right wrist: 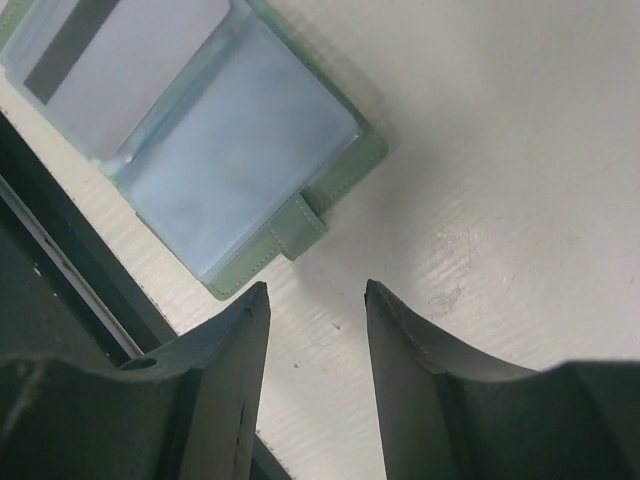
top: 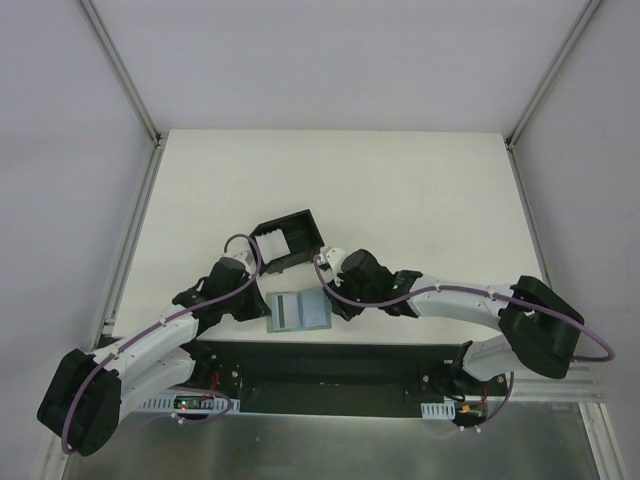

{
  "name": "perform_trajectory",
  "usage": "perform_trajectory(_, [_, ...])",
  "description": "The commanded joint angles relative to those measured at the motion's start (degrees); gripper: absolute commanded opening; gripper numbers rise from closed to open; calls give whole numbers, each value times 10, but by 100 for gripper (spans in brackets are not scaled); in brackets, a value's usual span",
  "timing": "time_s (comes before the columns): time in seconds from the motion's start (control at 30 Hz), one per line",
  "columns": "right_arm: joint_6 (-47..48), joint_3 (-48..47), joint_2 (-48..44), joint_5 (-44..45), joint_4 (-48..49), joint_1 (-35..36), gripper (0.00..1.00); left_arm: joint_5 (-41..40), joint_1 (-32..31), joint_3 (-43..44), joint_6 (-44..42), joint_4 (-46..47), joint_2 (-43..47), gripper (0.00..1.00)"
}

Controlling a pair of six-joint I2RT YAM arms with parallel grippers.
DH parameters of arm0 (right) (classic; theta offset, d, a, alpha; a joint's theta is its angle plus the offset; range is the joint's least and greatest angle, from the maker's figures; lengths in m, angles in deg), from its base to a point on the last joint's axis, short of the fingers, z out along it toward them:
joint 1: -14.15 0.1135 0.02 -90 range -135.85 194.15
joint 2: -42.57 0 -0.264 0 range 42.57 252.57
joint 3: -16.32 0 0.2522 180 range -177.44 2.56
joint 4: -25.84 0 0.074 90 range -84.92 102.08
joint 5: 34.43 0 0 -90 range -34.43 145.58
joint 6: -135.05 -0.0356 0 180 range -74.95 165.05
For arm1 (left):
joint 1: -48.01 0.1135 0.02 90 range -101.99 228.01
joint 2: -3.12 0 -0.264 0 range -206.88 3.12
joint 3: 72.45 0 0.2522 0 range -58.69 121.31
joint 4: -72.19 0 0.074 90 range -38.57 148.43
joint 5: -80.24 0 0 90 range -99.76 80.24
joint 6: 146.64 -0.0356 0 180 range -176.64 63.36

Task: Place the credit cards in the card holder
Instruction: Close the card holder at the corner of the board.

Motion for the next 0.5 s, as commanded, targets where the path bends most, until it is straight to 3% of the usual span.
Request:
perform_trajectory(0.0, [155,8,-10,-73,67,-5,46,-19,6,8,-21,-44,2,0])
perform_trajectory(0.47, [284,-26,77,-189,56,-26,45,-22,6,11,-24,-45,-5,0])
